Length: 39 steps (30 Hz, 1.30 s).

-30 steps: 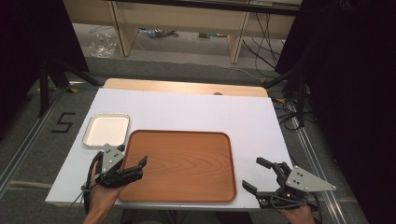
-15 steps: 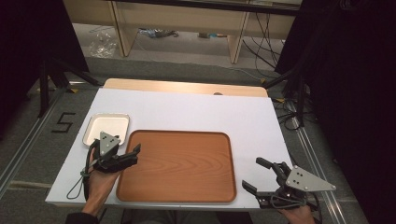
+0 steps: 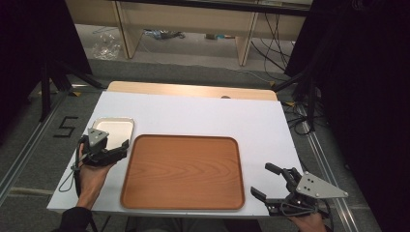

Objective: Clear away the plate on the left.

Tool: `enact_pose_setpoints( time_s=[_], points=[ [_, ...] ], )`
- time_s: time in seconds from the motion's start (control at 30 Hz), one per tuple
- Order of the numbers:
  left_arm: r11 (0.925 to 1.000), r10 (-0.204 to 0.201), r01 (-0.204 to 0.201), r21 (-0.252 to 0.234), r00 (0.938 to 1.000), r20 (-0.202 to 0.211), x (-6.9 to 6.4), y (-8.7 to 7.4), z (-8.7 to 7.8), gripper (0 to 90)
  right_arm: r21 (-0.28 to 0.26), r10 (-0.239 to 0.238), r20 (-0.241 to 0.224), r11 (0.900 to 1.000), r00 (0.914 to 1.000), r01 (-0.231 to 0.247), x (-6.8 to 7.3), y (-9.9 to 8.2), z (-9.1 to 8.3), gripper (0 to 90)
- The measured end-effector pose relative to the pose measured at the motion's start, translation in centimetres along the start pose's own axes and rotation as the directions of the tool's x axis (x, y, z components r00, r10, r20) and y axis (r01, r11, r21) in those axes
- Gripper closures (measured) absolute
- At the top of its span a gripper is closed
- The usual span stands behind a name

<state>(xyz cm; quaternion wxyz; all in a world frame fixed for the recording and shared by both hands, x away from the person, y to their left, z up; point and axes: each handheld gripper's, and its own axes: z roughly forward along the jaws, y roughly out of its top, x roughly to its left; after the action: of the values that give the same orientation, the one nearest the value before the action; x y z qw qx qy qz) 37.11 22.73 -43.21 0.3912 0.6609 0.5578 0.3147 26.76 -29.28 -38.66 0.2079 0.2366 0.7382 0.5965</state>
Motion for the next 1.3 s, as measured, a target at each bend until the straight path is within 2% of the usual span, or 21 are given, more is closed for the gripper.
enact_pose_setpoints(
  time_s=[0.1, 0.17, 0.27, 0.3, 0.37, 0.47, 0.5, 0.53, 0.63, 0.67, 0.83, 1.0, 1.07, 1.13, 1.17, 1.2, 1.3],
  points=[
    [0.9995, -0.023, 0.024, 0.022, 0.9997, -0.01, 1.1, -0.2, 0.6, 23.0, 0.003, -0.002, 0.012, 1.0, 0.9999, 0.002, 0.1, 0.0, 0.0, 17.3],
    [0.9993, -0.023, 0.024, 0.03, 0.9996, -0.014, 1.4, -0.3, 0.8, 23.1, 0.0, -0.002, 0.016, 1.0, 0.9999, 0.002, 0.1, 0.0, -0.1, 17.3],
    [0.9989, -0.025, 0.026, 0.039, 0.9993, -0.027, 1.8, -0.4, 1.1, 23.1, 0.001, -0.002, -0.001, 1.0, 1.0, 0.002, 0.0, 0.0, 0.0, 17.3],
    [0.9986, -0.032, 0.033, 0.042, 0.9989, -0.033, 2.1, -0.4, 1.3, 23.1, 0.017, -0.006, 0.002, 0.9998, 1.0, 0.006, 0.0, 0.1, -0.2, 17.3],
    [0.9984, -0.032, 0.034, 0.044, 0.9987, -0.039, 2.3, -0.4, 1.4, 23.1, 0.0, -0.002, 0.009, 1.0, 1.0, 0.002, 0.1, 0.0, -0.1, 17.3],
    [0.9989, -0.014, 0.016, 0.044, 0.9986, -0.051, 2.9, -0.3, 1.6, 23.2, 0.019, -0.009, 0.001, 0.9998, 1.0, 0.009, 0.0, 0.0, -0.1, 17.3],
    [0.9979, -0.027, 0.029, 0.058, 0.9987, -0.042, 3.8, -0.1, 1.8, 23.2, 0.022, -0.006, -0.005, 0.9997, 1.0, 0.007, 0.1, 0.1, -0.2, 17.3],
    [0.9979, -0.027, 0.029, 0.058, 0.9987, -0.042, 3.8, -0.1, 1.8, 23.4, 0.022, -0.006, -0.005, 0.9997, 1.0, 0.007, 0.1, 0.1, -0.2, 17.3],
    [0.9955, -0.063, 0.067, 0.067, 0.9962, -0.059, 5.5, -0.2, 2.2, 25.3, 0.008, -0.006, 0.002, 0.9999, 1.0, 0.006, 0.1, 0.0, -0.1, 17.3],
    [0.9955, -0.063, 0.067, 0.067, 0.9962, -0.059, 5.5, -0.2, 2.2, 25.2, 0.008, -0.006, 0.002, 0.9999, 1.0, 0.006, 0.1, 0.0, -0.1, 17.3],
    [0.9918, -0.085, 0.093, 0.088, 0.9922, -0.091, 7.3, -0.4, 2.7, 25.4, 0.009, -0.007, 0.005, 0.9999, 1.0, 0.007, 0.1, 0.0, -0.1, 17.4],
    [0.9896, -0.096, 0.106, 0.096, 0.9895, -0.108, 8.0, -0.6, 3.0, 25.7, 0.006, -0.013, -0.008, 0.9999, 0.9999, 0.014, 0.0, 0.0, 0.0, 17.3],
    [0.9883, -0.104, 0.116, 0.099, 0.9881, -0.113, 8.4, -0.6, 3.1, 26.7, 0.005, -0.007, 0.008, 1.0, 0.9999, 0.007, 0.1, 0.0, -0.1, 17.4],
    [0.9864, -0.113, 0.125, 0.107, 0.9874, -0.111, 8.9, -0.7, 3.3, 28.0, 0.01, -0.005, 0.004, 0.9999, 1.0, 0.005, 0.1, 0.0, -0.1, 17.4],
    [0.9829, -0.131, 0.143, 0.116, 0.9855, -0.108, 9.4, -0.7, 3.5, 28.9, 0.007, -0.014, -0.006, 0.9999, 0.9999, 0.014, 0.0, 0.0, 0.0, 17.5],
    [0.9829, -0.131, 0.143, 0.116, 0.9855, -0.108, 9.4, -0.7, 3.5, 29.6, 0.007, -0.014, -0.006, 0.9999, 0.9999, 0.014, 0.0, 0.0, 0.0, 17.5],
    [0.975, -0.143, 0.159, 0.155, 0.9833, -0.113, 10.4, -0.8, 4.0, 31.7, 0.015, -0.008, 0.005, 0.9999, 1.0, 0.008, 0.0, 0.0, -0.1, 17.5]
  ],
)
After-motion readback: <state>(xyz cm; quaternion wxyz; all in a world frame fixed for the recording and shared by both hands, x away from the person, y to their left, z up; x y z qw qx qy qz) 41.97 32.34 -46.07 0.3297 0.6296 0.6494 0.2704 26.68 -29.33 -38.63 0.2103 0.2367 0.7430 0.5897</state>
